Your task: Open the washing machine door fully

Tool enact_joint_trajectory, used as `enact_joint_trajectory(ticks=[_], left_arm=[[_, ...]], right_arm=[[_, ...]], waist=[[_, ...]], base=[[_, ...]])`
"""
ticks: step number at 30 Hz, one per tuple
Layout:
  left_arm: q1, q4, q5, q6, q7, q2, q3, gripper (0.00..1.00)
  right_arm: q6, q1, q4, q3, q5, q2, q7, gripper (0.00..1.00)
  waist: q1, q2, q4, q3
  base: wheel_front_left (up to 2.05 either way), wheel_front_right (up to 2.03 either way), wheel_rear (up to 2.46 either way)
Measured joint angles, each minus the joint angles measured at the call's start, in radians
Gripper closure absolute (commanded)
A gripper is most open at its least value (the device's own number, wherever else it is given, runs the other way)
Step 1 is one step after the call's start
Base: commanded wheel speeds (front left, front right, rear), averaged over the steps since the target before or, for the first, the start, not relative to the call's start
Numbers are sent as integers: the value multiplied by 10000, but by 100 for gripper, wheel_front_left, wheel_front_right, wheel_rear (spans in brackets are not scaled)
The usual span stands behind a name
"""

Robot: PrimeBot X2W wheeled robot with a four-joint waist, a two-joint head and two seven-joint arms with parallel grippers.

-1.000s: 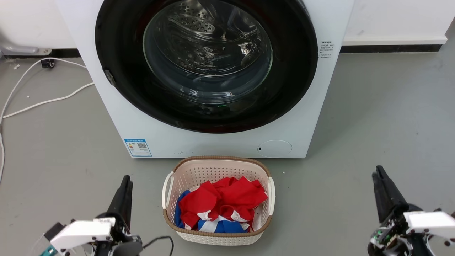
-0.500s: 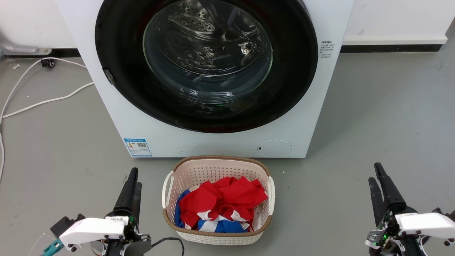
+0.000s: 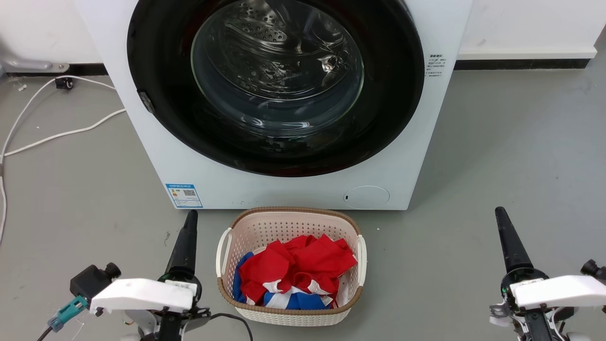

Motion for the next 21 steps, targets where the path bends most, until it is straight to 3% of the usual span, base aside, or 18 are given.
enact_joint_trajectory(ticks=[21], left_arm=[[-51, -274, 4288, 2, -719, 382, -552, 0]], right_arm=[[0, 371, -771, 174, -4589, -25, -341, 0]], waist=[[0, 0, -6, 6]], base=[[0, 0, 0]])
